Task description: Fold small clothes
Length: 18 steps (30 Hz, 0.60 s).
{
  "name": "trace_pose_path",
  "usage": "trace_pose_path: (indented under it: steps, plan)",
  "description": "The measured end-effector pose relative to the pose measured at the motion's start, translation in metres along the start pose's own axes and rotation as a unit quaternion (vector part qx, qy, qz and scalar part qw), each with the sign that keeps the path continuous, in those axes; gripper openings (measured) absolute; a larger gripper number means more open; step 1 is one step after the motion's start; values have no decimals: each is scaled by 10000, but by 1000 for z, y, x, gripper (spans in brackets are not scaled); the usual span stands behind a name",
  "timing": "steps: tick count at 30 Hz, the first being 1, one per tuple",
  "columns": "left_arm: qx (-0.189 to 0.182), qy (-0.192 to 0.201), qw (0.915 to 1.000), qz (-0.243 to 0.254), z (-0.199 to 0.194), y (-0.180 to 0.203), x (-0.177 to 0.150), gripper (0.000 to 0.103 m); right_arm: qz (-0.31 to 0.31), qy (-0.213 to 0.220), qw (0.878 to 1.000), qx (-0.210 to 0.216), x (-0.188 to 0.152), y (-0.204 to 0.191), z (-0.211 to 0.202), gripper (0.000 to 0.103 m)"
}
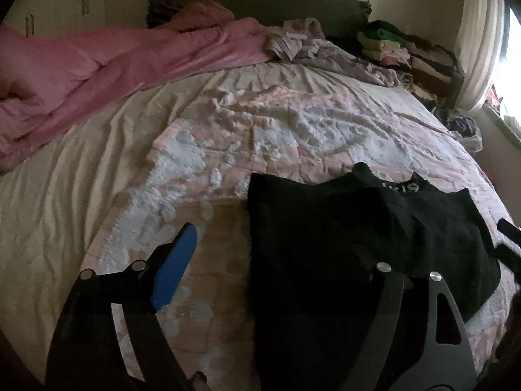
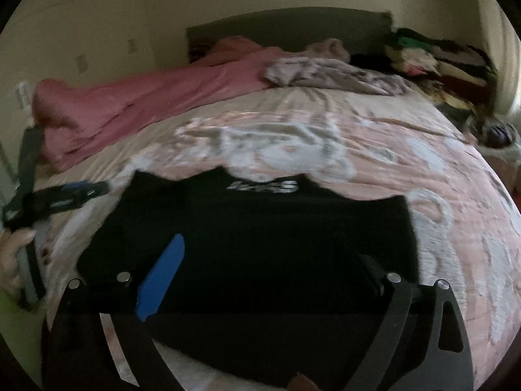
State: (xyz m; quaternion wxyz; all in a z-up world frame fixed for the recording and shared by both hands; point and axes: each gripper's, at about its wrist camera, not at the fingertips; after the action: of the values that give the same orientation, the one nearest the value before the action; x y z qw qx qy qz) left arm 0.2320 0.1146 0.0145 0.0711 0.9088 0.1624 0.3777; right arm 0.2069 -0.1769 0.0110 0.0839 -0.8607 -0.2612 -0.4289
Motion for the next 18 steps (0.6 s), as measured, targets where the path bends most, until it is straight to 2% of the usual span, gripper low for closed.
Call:
trace_pose_path:
  steps: [1, 3, 6, 13, 18]
  plan:
    - [64, 33, 10000, 13, -1, -1, 1, 76, -117, 15, 9999, 92, 3, -13, 0, 94]
    - [154, 70, 9999, 14, -1, -3, 2, 92, -314, 27, 9993, 209, 6, -32, 0, 94]
    - [213, 92, 9997, -2, -1, -6, 4, 92, -597, 20, 9974, 395, 9, -59, 3, 95]
    - [297, 70, 9995, -74, 2, -14, 8, 93, -1250, -76, 9906, 541, 9, -114, 14, 95]
    - [332, 27, 9993, -139, 6, -18, 8, 93, -1493, -198, 9869, 577, 5, -137, 23, 97]
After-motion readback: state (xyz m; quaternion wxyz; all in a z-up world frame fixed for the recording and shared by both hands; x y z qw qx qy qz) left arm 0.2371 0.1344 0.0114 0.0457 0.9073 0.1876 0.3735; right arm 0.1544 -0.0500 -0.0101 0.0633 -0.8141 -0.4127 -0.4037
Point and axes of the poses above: each gripper's, at about its wrist camera, not at the fingertips, and z roughly the way its jaws point, y to its right, x to its top, and after that the axes turned 15 degrees about -z, right-handed
